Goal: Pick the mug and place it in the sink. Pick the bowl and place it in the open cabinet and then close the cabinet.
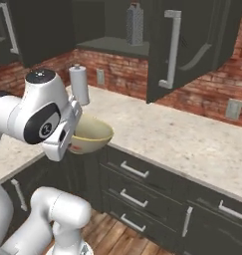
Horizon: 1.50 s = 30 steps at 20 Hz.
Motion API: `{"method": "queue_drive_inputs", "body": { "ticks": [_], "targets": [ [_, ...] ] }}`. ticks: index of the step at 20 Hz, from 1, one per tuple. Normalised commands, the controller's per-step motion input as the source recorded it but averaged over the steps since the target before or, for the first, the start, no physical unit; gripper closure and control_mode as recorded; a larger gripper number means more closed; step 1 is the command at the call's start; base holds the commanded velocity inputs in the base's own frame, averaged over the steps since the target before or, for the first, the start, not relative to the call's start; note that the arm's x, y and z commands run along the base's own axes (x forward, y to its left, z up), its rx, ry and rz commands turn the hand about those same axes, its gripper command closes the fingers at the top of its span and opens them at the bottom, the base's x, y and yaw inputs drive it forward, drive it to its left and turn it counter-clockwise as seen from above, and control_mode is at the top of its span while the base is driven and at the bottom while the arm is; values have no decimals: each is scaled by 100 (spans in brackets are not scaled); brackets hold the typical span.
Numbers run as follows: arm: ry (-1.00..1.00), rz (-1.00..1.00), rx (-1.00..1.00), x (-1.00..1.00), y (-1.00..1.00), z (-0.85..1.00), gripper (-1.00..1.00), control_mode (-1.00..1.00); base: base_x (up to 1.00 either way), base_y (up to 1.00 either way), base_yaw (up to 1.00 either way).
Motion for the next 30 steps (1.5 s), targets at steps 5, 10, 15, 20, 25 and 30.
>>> {"method": "queue_drive_inputs", "body": {
  "ticks": [5,10,15,20,25,30],
  "targets": [
    [0,0,0,0,0,0,100,100,100,3,6],
    [0,0,0,0,0,0,100,100,100,92,1],
    [0,0,0,0,0,0,100,100,100,56,0],
    [0,0,0,0,0,0,100,100,99,0,-8],
    [0,0,0,0,0,0,100,100,96,43,-40],
    [0,0,0,0,0,0,100,100,100,51,-57]
  ]
}}
